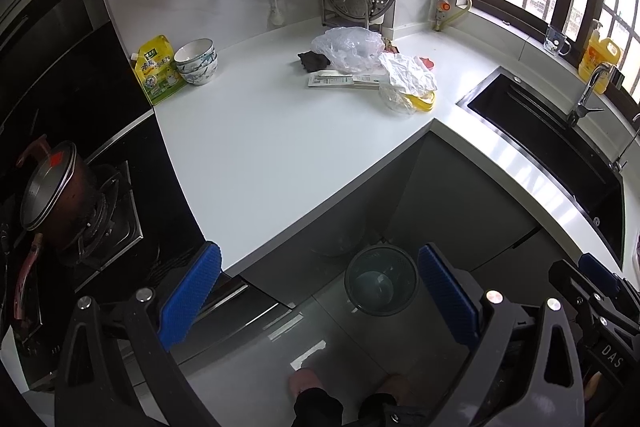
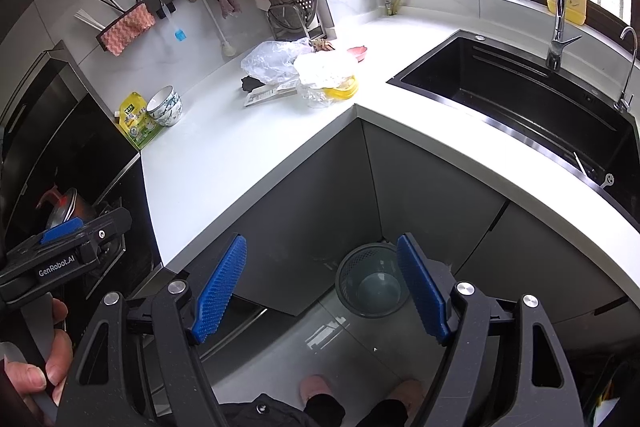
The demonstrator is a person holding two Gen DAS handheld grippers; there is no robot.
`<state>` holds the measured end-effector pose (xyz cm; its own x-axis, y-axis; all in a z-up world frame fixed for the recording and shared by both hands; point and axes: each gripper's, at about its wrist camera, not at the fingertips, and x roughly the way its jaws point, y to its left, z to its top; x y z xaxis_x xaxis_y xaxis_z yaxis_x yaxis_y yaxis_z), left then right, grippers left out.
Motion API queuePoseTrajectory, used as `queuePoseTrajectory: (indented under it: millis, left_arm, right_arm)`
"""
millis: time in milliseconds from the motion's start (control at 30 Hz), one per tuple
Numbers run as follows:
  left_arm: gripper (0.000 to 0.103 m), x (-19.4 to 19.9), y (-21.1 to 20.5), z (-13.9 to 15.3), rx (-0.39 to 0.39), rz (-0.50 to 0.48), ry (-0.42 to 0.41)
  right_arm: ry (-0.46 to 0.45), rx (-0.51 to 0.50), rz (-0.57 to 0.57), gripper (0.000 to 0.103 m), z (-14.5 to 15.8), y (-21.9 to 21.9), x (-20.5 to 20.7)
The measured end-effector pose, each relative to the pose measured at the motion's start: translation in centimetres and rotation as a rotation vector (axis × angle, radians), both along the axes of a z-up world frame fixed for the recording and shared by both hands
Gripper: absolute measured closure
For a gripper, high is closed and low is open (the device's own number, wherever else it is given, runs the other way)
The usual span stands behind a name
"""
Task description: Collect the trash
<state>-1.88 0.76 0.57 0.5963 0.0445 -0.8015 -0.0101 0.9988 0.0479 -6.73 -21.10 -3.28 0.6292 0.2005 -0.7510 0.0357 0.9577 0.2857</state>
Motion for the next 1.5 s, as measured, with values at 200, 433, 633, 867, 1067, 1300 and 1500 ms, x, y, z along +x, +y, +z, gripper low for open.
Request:
queuePoseTrajectory:
  millis: [200, 433, 633, 867, 1067, 1300, 1500]
  left_arm:
    - [0.006, -0.01, 0.11, 0.13, 0.002, -0.001, -0.002]
    - [0.006, -0.08, 0.27, 0.3, 0.002, -0.002, -0.005]
    - [0.006, -0.2, 0.27, 0.36, 0.004, -0.004, -0.007]
    - [0.006, -0.46, 0.16, 0.42, 0.009, -0.005, -0.011]
    - [0.006, -0.47, 0.12, 0.46, 0.009, -0.006, -0.012]
    - [0.006, -0.48, 0.08, 0.45, 0.009, -0.006, -0.011]
    - [0.006, -0.48, -0.02, 0.56, 0.013, -0.01, -0.014]
  right_arm:
    - [-0.005, 0.002, 0.0, 0.029, 0.18, -0.1, -0.26]
    - [-0.006, 0.002, -0.001, 0.029, 0.23, -0.15, -0.41]
    - [-0.007, 0.002, -0.003, 0.029, 0.24, -0.45, -0.53]
    - [-0.008, 0.002, -0.003, 0.029, 0.29, -0.33, -0.54]
    - [-0.009, 0.001, -0.003, 0.029, 0.3, -0.34, -0.54]
    - [-0.009, 0.002, -0.003, 0.029, 0.28, -0.39, -0.56]
    - [-0.009, 0.001, -0.003, 0.029, 0.26, -0.37, -0.56]
